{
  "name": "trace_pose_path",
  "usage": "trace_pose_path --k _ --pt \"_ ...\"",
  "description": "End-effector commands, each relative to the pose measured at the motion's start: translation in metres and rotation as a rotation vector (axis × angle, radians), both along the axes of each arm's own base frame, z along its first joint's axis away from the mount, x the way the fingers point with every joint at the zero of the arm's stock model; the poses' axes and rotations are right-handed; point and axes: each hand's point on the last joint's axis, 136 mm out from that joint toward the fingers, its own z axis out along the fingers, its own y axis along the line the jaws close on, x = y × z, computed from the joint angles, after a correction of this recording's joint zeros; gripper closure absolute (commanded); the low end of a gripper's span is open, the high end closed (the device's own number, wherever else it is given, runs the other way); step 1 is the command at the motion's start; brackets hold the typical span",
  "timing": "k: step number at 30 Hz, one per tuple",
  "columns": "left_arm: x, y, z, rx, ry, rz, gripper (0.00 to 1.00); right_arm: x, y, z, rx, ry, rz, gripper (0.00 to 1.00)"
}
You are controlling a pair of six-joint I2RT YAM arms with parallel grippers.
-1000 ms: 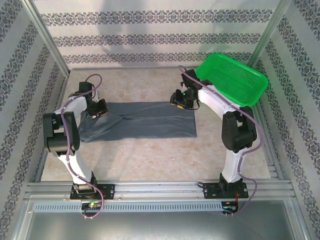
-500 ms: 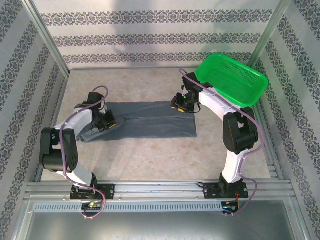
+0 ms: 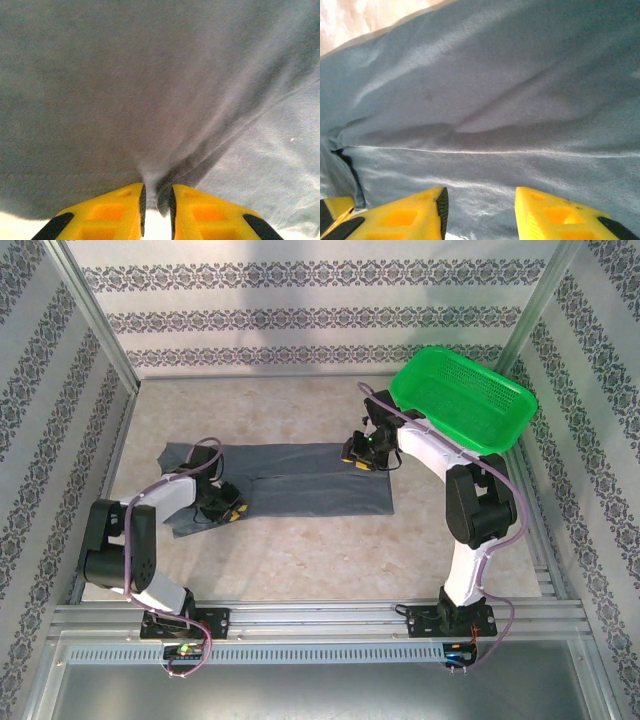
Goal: Fold and stack the t-shirts
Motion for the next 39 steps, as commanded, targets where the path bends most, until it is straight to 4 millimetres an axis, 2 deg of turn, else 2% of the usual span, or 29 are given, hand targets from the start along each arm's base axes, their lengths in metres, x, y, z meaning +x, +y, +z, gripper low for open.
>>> trace_pose_path --k 1,4,7,10,14,18,23,26,31,35,39 --pt "0.005 0.009 0.025 0.024 -0.052 0.073 0.78 -0.006 0.006 0.006 0.023 -0.007 0.016 0.59" --pt "0.007 0.044 0.043 0.116 -0.082 0.101 0.78 -0.006 0.015 0.014 0.047 -0.056 0.05 0.59" --pt "0.004 0.089 0.046 0.179 -0.06 0.164 0.76 -0.01 0.045 0.042 0.156 -0.196 0.158 0.57" --pt "0.006 0.128 0.047 0.231 -0.072 0.21 0.76 -0.021 0.073 0.059 0.254 -0.255 0.247 0.54" --pt "0.021 0.166 0.039 0.199 -0.137 0.239 0.68 -0.03 0.096 0.057 0.339 -0.236 0.289 0.52" --pt "0.033 0.19 0.027 0.206 -0.162 0.172 0.65 -0.032 0.101 0.056 0.349 -0.228 0.302 0.5" --pt "0.046 0.201 0.017 0.21 -0.182 0.109 0.64 -0.03 0.098 0.054 0.34 -0.218 0.299 0.5" --pt "0.051 0.199 0.01 0.176 -0.191 0.098 0.64 -0.027 0.098 0.052 0.336 -0.213 0.29 0.5" --pt "0.04 0.2 -0.002 0.194 -0.134 0.078 0.64 -0.022 0.099 0.053 0.332 -0.214 0.284 0.5" --pt "0.037 0.197 -0.002 0.178 -0.13 0.074 0.63 -0.018 0.101 0.054 0.332 -0.215 0.279 0.5" --pt "0.037 0.187 0.008 0.148 -0.165 0.083 0.64 -0.016 0.102 0.052 0.329 -0.209 0.275 0.5"
